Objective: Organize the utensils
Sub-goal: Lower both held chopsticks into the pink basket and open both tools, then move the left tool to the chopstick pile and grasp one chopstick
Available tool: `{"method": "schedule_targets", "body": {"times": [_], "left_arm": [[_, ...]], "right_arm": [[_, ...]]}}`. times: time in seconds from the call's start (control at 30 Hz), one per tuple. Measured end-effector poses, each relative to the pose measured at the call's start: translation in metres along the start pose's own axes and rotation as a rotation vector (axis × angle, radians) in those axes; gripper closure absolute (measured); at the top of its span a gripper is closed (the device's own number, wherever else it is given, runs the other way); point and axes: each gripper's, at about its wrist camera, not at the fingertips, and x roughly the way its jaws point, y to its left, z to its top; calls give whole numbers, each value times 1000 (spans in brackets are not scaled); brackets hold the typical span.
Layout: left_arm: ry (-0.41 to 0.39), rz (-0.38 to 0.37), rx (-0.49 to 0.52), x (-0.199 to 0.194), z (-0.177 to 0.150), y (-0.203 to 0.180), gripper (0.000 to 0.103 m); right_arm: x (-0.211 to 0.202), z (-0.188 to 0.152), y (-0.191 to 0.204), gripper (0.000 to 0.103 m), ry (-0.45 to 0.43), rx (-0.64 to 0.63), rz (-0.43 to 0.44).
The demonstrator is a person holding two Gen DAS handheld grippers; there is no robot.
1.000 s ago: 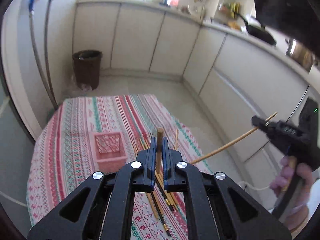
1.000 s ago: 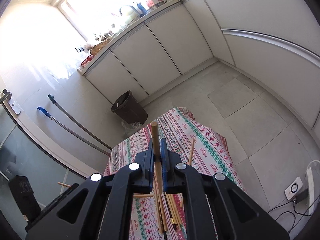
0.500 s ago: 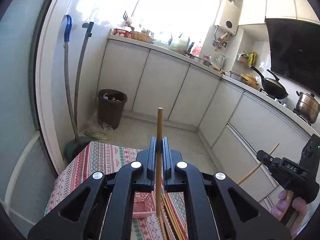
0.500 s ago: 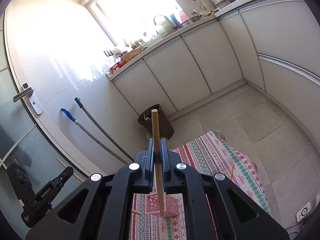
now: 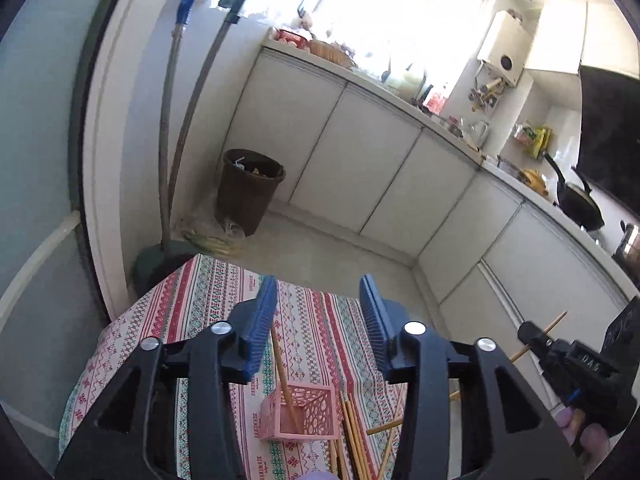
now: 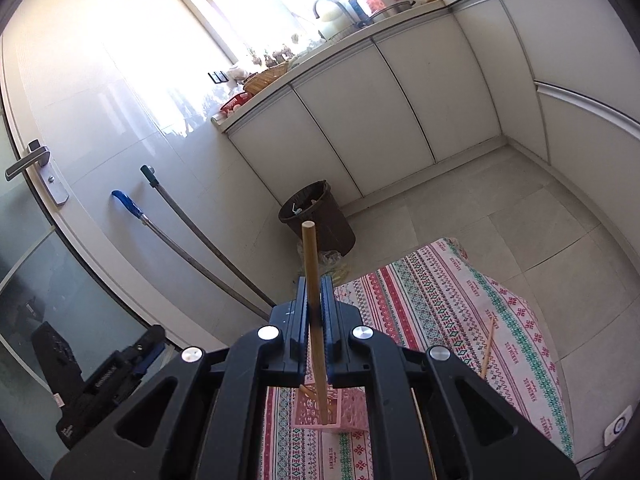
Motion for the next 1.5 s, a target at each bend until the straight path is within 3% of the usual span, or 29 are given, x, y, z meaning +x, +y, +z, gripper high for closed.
{"method": "schedule_targets", "body": {"times": [0.2, 0.43, 0.57, 0.8, 0.93, 1.13, 1.2, 1.3, 1.5], "left_arm": [[-36, 26, 0, -18, 5, 3, 55], [6, 31, 24, -8, 0, -1, 55], [42, 37, 44, 0, -5, -1, 53], [90, 56, 60, 11, -16, -3, 46], [91, 78, 92, 12, -24, -13, 33], [62, 140, 156, 10, -37, -26, 11], [70, 152, 170, 11, -42, -30, 8], [90, 173, 189, 15, -50, -33, 7], [214, 197, 261, 35, -86, -41, 7]], "right_arm": [[27, -10, 9, 96, 30, 5, -6], [70, -25, 20, 93, 59, 5, -2], [88, -39, 23, 78, 98, 5, -6], [68, -43, 30, 68, 60, -64, -61], [54, -49, 33, 60, 36, -130, -116], [36, -60, 31, 31, 5, -203, -228], [30, -62, 26, 17, -4, -206, -277], [21, -65, 7, 8, -10, -191, -369], [-6, -61, -48, 7, 36, -95, -494]]}}
